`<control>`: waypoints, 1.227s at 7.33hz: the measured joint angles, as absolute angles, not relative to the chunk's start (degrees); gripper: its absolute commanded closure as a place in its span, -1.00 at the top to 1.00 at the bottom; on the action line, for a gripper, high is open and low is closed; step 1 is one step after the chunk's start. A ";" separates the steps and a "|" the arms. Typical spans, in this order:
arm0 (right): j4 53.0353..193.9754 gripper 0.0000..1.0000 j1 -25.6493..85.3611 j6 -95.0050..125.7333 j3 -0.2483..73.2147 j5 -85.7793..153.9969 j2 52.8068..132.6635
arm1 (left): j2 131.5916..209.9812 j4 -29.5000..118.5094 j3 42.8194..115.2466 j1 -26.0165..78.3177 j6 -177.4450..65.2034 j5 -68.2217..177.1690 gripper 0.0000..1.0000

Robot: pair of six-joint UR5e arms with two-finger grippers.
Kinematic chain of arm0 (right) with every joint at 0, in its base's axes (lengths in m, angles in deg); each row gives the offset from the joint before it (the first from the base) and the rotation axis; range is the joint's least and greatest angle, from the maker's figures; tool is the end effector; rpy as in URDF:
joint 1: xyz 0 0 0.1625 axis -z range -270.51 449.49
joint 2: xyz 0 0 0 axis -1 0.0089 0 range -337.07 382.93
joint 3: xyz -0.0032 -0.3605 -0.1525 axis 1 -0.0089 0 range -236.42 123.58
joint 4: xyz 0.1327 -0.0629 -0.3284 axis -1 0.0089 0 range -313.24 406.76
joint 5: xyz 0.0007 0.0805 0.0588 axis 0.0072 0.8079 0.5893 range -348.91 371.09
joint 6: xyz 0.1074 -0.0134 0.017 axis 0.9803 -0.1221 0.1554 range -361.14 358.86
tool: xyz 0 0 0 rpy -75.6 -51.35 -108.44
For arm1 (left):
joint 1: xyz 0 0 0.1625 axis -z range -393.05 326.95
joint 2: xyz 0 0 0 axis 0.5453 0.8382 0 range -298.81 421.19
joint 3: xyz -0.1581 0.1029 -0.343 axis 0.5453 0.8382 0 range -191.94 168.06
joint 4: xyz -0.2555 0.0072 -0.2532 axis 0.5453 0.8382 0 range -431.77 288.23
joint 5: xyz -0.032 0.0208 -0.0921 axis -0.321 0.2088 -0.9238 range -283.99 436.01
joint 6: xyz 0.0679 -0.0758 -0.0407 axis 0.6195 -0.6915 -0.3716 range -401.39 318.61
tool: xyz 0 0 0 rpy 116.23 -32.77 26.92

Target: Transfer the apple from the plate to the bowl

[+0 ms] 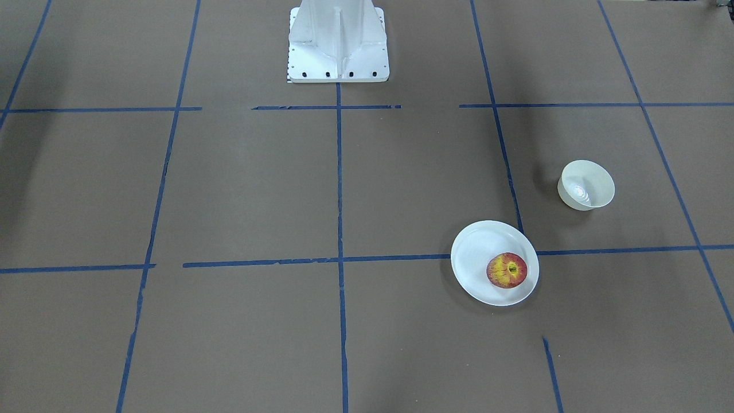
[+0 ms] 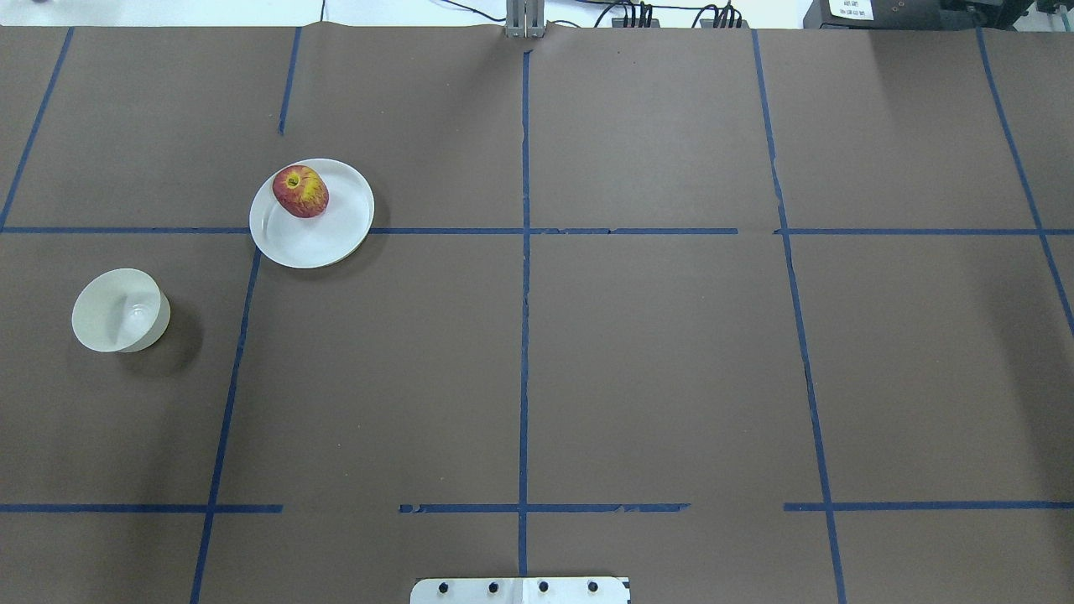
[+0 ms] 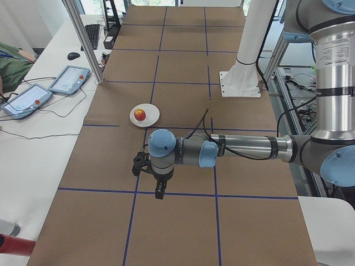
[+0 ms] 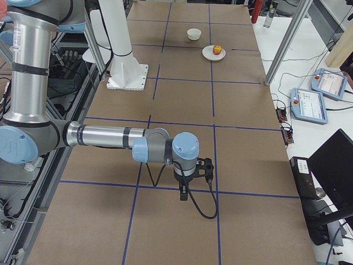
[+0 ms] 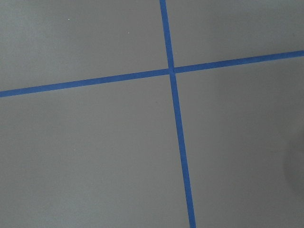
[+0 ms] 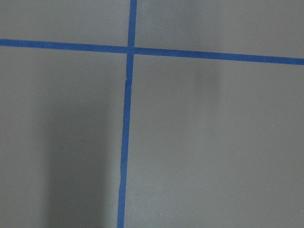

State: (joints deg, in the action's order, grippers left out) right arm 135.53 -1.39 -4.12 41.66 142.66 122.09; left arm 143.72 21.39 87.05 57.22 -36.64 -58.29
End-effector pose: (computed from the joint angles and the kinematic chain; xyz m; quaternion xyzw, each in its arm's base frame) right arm 0.0662 -0.3707 0.6368 0.0131 -0.3546 -0.0176 0.9347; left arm -0.0585 -0.3886 0.6119 0.0543 0.3746 0.0515 0.9241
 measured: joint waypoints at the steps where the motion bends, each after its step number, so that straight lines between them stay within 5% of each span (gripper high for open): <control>1: 135.53 1.00 -1.39 -4.13 41.66 142.66 122.08 | 143.82 21.37 87.37 57.22 -36.76 -58.29 1.00; 9: 135.53 1.00 -1.39 -4.12 41.66 142.66 122.15 | 147.03 28.51 87.27 54.80 -43.66 -58.20 1.00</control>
State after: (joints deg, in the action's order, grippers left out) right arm 135.53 -1.39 -4.12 41.66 142.66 122.15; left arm 147.03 28.51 87.27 54.80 -43.66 -58.20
